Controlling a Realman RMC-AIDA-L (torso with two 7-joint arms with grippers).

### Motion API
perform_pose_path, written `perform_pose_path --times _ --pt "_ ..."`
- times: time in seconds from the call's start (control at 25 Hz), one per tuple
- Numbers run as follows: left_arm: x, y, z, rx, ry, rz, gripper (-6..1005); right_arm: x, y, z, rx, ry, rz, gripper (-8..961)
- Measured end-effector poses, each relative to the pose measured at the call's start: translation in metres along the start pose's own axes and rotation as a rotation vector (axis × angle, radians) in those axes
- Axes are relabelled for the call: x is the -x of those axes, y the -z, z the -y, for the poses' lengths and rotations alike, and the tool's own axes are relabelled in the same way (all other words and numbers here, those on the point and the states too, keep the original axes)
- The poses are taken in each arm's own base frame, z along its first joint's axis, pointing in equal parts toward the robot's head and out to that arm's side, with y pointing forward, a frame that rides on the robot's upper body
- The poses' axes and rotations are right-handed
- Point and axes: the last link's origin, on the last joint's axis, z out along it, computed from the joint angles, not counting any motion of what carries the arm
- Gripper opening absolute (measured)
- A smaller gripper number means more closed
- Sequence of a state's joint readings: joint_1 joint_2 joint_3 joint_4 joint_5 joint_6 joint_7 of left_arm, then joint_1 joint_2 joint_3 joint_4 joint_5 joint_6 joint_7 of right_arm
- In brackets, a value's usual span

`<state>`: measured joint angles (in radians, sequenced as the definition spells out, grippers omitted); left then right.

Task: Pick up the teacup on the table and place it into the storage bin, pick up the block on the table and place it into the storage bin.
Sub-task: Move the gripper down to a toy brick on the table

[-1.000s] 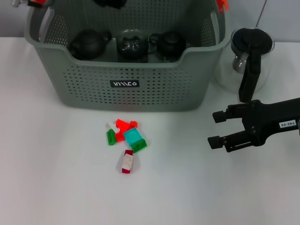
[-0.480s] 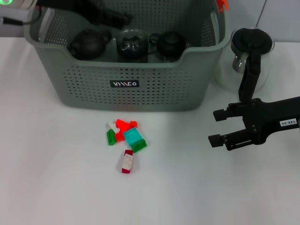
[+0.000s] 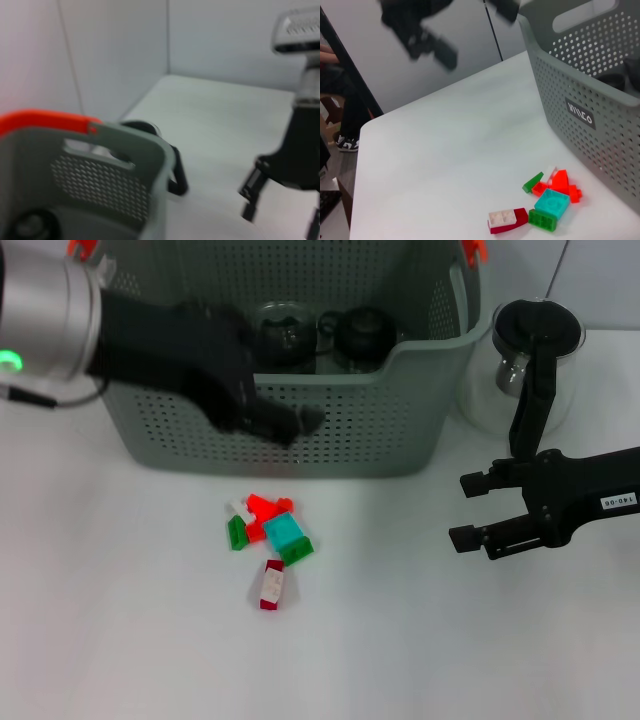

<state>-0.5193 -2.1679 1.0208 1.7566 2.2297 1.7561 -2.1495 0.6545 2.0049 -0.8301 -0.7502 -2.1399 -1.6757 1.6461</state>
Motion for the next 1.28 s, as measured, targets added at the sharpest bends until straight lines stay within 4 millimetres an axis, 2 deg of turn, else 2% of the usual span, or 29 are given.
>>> perform_pose_path --times 0.28,0.72,1.0,1.28 --pt "0.027 -0.020 -0.017 0.154 -0.002 0.075 885 -0.002 0.000 0.000 -0.002 -0.001 -0.001 915" --pt "0.052 -0.034 -0.014 0.198 0.117 0.136 882 -0.004 0.000 -0.001 -0.002 -0.006 -0.004 915" --pt "0.054 -0.039 -0.004 0.132 0.248 0.225 880 -0.001 0.000 0.000 0.000 -0.002 -0.005 915" --pt "0.050 -0.049 -0.004 0.086 0.350 0.331 879 0.001 0.004 0.002 -0.006 0.007 -0.013 916"
